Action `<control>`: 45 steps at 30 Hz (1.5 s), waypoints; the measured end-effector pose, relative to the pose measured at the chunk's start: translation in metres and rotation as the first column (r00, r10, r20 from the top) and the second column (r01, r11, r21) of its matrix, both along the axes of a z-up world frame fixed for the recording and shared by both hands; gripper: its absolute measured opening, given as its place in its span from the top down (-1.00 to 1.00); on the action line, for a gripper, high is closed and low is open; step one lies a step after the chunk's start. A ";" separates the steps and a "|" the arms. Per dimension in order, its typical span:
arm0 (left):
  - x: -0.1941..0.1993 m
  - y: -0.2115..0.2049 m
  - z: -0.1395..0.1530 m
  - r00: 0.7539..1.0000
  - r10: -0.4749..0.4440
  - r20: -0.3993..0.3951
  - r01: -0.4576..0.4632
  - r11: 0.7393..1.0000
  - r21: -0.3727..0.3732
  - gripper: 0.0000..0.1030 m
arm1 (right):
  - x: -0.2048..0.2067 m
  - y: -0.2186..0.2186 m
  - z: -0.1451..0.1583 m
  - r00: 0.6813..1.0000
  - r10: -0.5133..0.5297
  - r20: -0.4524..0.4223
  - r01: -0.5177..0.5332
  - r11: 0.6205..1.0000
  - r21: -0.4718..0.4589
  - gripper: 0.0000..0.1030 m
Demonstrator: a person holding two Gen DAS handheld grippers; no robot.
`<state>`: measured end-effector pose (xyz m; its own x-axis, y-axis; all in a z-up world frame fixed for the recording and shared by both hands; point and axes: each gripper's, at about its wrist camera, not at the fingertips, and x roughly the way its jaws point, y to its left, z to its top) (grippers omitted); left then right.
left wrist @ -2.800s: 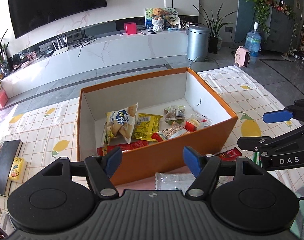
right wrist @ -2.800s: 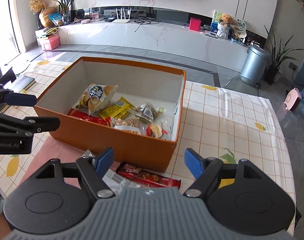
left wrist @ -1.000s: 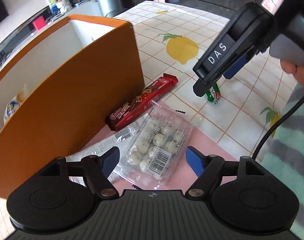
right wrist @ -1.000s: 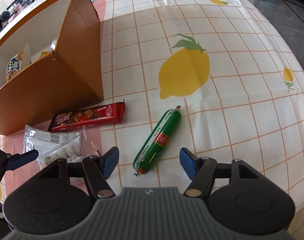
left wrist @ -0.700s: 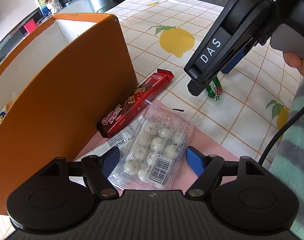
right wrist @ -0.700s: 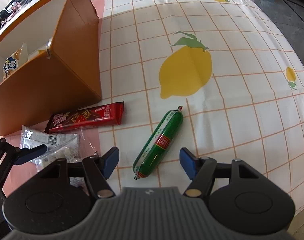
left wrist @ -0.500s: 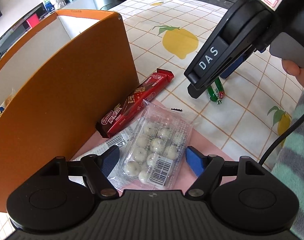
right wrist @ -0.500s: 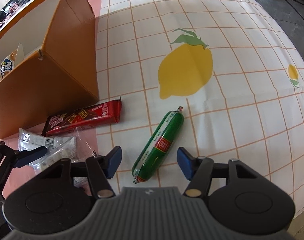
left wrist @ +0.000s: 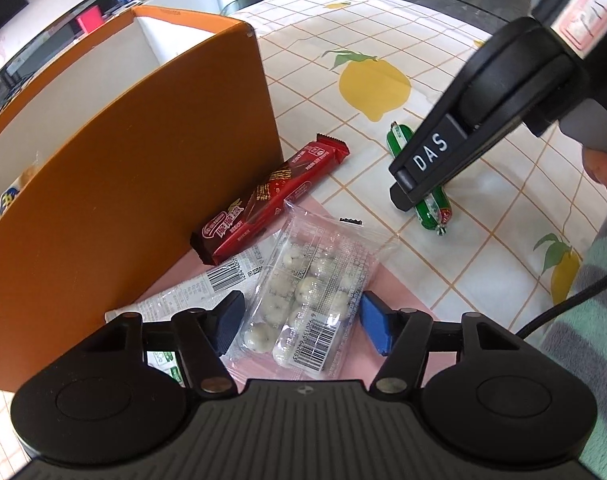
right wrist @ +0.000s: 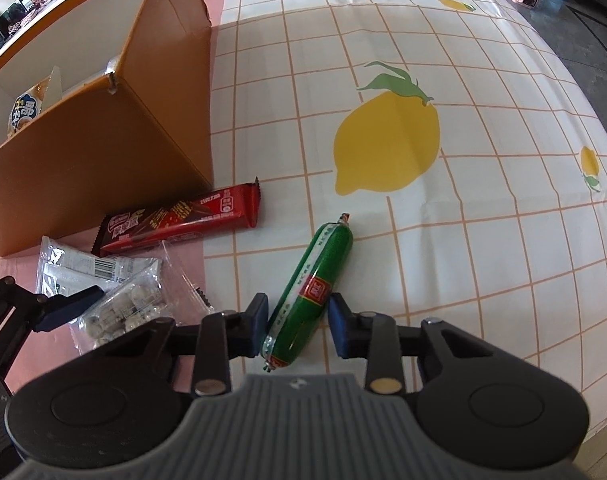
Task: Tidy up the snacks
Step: 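Grasp the clear candy-ball pack with the left gripper while the right grasps the green sausage, then lift both snacks and carry them over the orange box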
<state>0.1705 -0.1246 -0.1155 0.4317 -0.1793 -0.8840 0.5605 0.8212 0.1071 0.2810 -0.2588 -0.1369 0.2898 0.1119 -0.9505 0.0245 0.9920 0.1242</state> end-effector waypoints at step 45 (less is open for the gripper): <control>-0.054 0.118 0.121 0.908 0.416 0.054 -0.365 0.847 -0.387 -0.35 | -0.101 0.058 0.103 0.928 0.257 0.269 -0.252 0.966 -0.051 0.59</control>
